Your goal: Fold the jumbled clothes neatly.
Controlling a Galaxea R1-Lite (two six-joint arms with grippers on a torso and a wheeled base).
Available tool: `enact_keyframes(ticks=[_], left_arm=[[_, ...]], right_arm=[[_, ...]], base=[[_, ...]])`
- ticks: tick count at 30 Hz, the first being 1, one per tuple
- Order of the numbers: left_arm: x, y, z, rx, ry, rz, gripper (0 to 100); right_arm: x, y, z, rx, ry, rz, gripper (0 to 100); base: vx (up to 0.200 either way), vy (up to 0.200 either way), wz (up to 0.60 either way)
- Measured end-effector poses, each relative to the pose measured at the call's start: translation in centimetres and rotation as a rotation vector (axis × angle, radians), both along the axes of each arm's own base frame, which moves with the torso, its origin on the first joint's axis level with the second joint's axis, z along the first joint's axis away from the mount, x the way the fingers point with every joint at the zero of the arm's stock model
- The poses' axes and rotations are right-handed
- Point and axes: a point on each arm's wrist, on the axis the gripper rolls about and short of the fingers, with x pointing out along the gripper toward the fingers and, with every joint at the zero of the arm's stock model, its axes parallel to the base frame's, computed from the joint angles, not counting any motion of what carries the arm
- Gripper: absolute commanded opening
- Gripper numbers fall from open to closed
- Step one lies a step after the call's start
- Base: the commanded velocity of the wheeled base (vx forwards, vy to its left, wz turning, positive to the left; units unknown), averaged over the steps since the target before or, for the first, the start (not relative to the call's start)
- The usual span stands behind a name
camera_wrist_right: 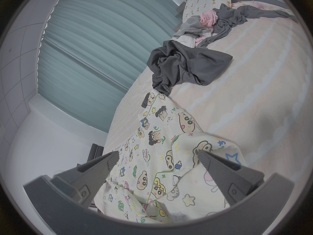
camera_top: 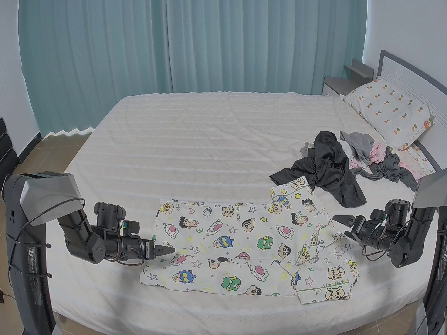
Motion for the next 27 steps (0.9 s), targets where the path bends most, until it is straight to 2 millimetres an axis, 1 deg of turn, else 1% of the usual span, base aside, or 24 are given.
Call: enact_keyframes(ticks=[3, 4, 18, 27], left_arm=[[0.17, -0.05, -0.35, 0.006, 0.003, -0.001, 100], [0.18, -0.05, -0.44, 0.006, 0.006, -0.001, 0], [-0.02, -0.19, -0.85, 0.01, 0.024, -0.003, 0], [-0.18, 0.07, 0.04, 0.039, 0.044, 0.024, 0]], right_arm=[[-0.02, 0.01, -0.03, 0.0, 0.0, 0.001, 100], [-0.01, 0.02, -0.04, 0.0, 0.001, 0.0, 100], [-0.02, 0.03, -0.07, 0.0, 0.002, 0.001, 100], [-0.03, 0.03, -0.1, -0.001, 0.003, 0.0, 100]], base=[[0.0, 0.0, 0.0], [0.0, 0.0, 0.0], [0.0, 0.0, 0.0], [0.0, 0.0, 0.0]])
